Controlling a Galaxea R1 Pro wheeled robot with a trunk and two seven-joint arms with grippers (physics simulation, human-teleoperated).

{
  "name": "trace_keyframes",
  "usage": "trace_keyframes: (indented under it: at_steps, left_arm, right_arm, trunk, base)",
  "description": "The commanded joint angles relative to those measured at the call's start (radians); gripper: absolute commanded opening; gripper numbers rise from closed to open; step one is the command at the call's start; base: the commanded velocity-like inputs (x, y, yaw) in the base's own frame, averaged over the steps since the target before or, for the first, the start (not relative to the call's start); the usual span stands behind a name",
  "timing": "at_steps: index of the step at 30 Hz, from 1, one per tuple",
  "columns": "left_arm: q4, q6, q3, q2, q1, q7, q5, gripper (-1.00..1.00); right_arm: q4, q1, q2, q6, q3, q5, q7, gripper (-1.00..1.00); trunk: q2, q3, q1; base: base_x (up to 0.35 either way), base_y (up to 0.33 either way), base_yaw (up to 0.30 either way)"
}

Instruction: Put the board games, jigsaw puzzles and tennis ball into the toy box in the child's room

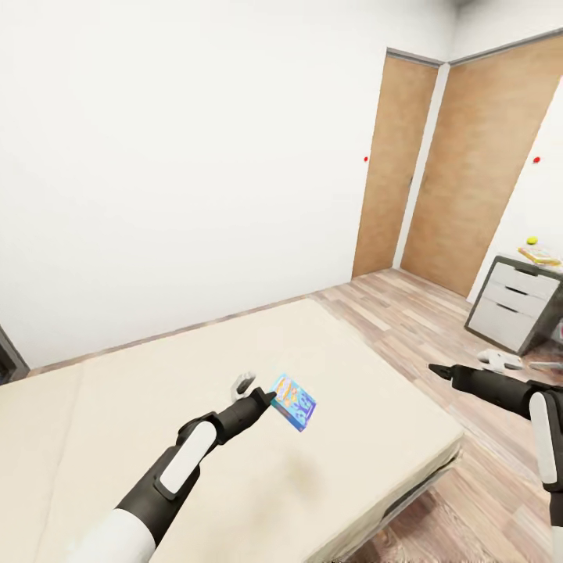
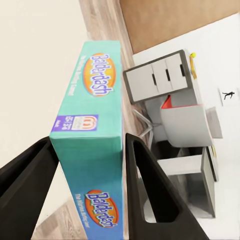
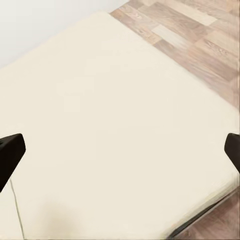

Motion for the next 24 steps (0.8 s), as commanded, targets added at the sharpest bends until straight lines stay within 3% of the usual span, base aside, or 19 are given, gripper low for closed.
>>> trace_keyframes:
  at_steps: [1,15,21,24]
  left_arm:
    - [0.0,0.004,0.0,0.0,-0.001,-0.001,0.007,-1.0]
    - [0.0,0.004,0.001,0.002,0.0,-0.001,0.007,-1.0]
    - [0.0,0.004,0.004,0.004,0.002,0.002,0.006,-1.0]
    - [0.0,0.003,0.025,0.006,0.004,0.006,0.006,-1.0]
  right_arm:
    - [-0.001,-0.001,0.0,0.006,-0.001,-0.002,0.001,1.0]
    - [0.003,0.002,0.001,0.006,0.003,-0.002,0.0,1.0]
    - [0.032,-0.006,0.001,0.006,0.038,0.001,-0.003,1.0]
    - [0.042,-0.007,0.001,0.006,0.049,0.002,-0.004,1.0]
  trunk:
    - [0.006,0.002,-0.004]
    - [0.104,0.046,-0.058]
    - [0.146,0.065,-0.081]
    - [0.167,0.074,-0.092]
  base:
    - [0.0,0.0,-0.287]
    - [0.0,0.0,-0.286]
    - [0.0,0.0,-0.287]
    - [0.0,0.0,-0.287]
